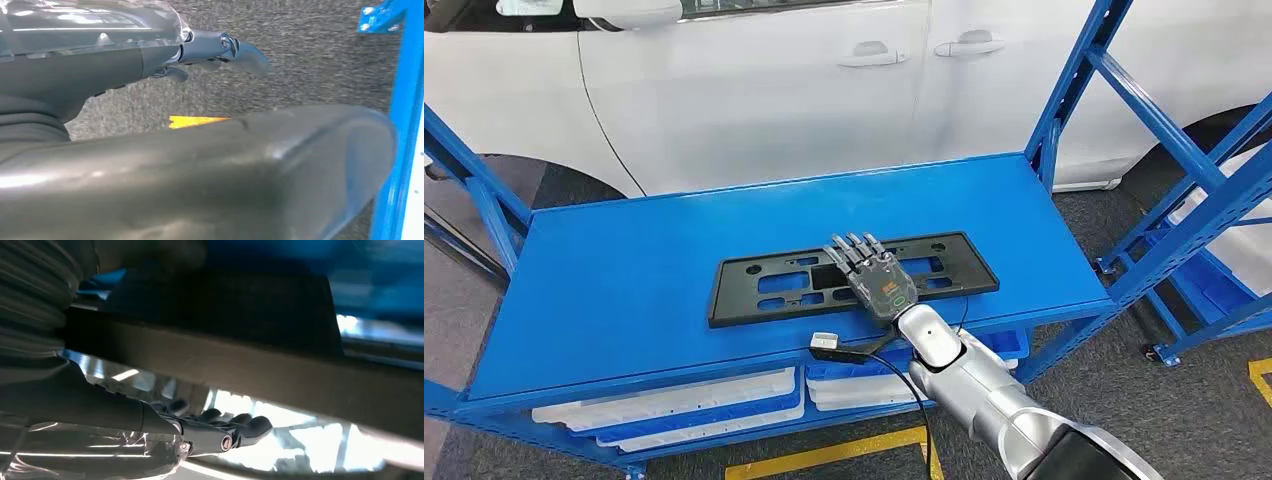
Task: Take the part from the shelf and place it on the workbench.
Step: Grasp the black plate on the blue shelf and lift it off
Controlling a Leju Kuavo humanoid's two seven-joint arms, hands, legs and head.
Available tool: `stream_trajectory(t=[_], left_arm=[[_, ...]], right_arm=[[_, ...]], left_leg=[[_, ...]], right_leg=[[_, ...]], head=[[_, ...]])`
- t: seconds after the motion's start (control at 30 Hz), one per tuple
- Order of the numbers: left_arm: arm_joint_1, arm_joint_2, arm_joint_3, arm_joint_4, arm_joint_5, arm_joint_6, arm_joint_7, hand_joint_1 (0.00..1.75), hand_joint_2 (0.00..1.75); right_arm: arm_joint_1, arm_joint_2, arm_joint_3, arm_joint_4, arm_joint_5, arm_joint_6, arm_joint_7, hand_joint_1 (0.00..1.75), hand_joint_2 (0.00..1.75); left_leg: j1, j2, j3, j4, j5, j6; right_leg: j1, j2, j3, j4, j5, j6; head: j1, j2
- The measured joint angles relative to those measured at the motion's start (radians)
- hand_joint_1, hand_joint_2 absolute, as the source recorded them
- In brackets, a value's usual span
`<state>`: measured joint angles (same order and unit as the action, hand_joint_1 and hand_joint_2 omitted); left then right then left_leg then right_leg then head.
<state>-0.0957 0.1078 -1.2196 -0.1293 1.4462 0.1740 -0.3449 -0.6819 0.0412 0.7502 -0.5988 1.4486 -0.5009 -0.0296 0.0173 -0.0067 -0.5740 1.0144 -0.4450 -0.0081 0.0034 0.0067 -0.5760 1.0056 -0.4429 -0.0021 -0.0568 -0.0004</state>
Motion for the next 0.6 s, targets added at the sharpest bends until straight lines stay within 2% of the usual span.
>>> stream_trajectory(t=[0.07, 0.13, 0.17, 0.23, 0.27, 0.3, 0.33, 0.37, 0.4, 0.47, 0.5, 0.6], left_arm=[[-0.001, 0.000, -0.002, 0.000, 0.000, 0.000, 0.000, 0.00, 0.00], [-0.002, 0.000, -0.005, 0.000, 0.000, 0.000, 0.000, 0.00, 0.00], [-0.003, 0.000, -0.006, 0.000, 0.000, 0.000, 0.000, 0.00, 0.00], [-0.003, 0.001, -0.011, 0.000, 0.000, 0.000, 0.000, 0.00, 0.00], [-0.003, 0.001, -0.013, 0.000, 0.000, 0.000, 0.000, 0.00, 0.00], [-0.003, 0.001, -0.014, 0.000, 0.000, 0.000, 0.000, 0.00, 0.00], [-0.003, 0.001, -0.015, 0.000, 0.000, 0.000, 0.000, 0.00, 0.00], [-0.003, 0.001, -0.016, 0.000, 0.000, 0.000, 0.000, 0.00, 0.00], [-0.003, 0.001, -0.017, 0.000, 0.000, 0.000, 0.000, 0.00, 0.00], [-0.005, 0.000, -0.018, 0.000, 0.000, 0.000, 0.000, 0.00, 0.00], [-0.006, 0.000, -0.018, 0.000, 0.000, 0.000, 0.000, 0.00, 0.00], [-0.005, -0.001, -0.018, 0.000, 0.000, 0.001, -0.001, 0.00, 0.00]], right_arm=[[0.000, 0.000, -0.005, 0.006, 0.000, 0.001, 0.000, 1.75, 1.75], [-0.001, 0.000, -0.014, 0.018, 0.001, 0.003, -0.001, 1.75, 1.75], [-0.001, 0.000, -0.018, 0.023, 0.001, 0.004, -0.002, 1.75, 1.75], [0.001, 0.000, -0.022, 0.033, 0.000, 0.006, -0.003, 1.75, 1.75], [0.002, 0.000, -0.023, 0.039, 0.000, 0.007, -0.004, 1.75, 1.75], [0.004, 0.000, -0.024, 0.043, 0.000, 0.008, -0.004, 1.75, 1.75], [0.004, 0.000, -0.025, 0.046, 0.000, 0.009, -0.004, 1.75, 1.75], [0.003, 0.000, -0.026, 0.048, 0.000, 0.010, -0.005, 1.75, 1.75], [0.001, 0.000, -0.027, 0.049, 0.000, 0.010, -0.005, 1.75, 1.75], [-0.003, 0.000, -0.031, 0.051, 0.001, 0.012, -0.009, 1.75, 1.75], [-0.004, 0.000, -0.034, 0.051, 0.002, 0.012, -0.013, 1.75, 1.75], [-0.005, 0.003, -0.041, 0.052, 0.006, 0.011, -0.025, 1.75, 1.75]], left_leg=[[0.000, 0.001, 0.000, -0.002, 0.003, 0.007], [0.002, 0.002, 0.000, -0.006, 0.008, 0.019], [0.004, 0.002, -0.002, -0.008, 0.010, 0.024], [0.003, 0.003, -0.006, -0.007, 0.011, 0.028], [0.002, 0.004, -0.008, -0.007, 0.011, 0.029], [0.001, 0.003, -0.008, -0.007, 0.011, 0.029], [0.001, 0.003, -0.008, -0.007, 0.011, 0.029], [0.000, 0.003, -0.006, -0.007, 0.011, 0.028], [-0.001, 0.003, -0.004, -0.007, 0.011, 0.028], [-0.004, 0.002, -0.003, -0.006, 0.010, 0.022], [-0.005, 0.002, -0.004, -0.006, 0.009, 0.017], [-0.005, 0.002, -0.003, -0.008, 0.009, 0.001]], right_leg=[[-0.001, 0.000, 0.000, 0.000, -0.001, 0.006], [-0.004, 0.000, -0.012, 0.028, -0.022, 0.017], [-0.006, -0.001, -0.032, 0.074, -0.050, 0.022], [-0.009, -0.002, -0.099, 0.212, -0.117, 0.030], [-0.010, -0.002, -0.129, 0.273, -0.138, 0.031], [-0.010, -0.002, -0.143, 0.301, -0.139, 0.031], [-0.009, -0.002, -0.138, 0.288, -0.121, 0.028], [-0.008, -0.002, -0.112, 0.234, -0.087, 0.023], [-0.006, -0.002, -0.073, 0.155, -0.049, 0.015], [0.001, -0.004, -0.014, 0.031, -0.005, 0.002], [0.004, -0.005, -0.002, 0.004, 0.000, -0.002], [0.003, -0.007, 0.002, -0.011, 0.004, -0.011]], head=[[0.000, 0.000], [0.000, 0.000], [0.000, 0.000], [0.000, 0.000], [0.000, 0.000], [0.000, 0.000], [0.000, 0.000], [0.000, 0.000], [0.000, 0.000], [0.000, 0.000], [0.000, 0.000], [0.000, 0.000]])
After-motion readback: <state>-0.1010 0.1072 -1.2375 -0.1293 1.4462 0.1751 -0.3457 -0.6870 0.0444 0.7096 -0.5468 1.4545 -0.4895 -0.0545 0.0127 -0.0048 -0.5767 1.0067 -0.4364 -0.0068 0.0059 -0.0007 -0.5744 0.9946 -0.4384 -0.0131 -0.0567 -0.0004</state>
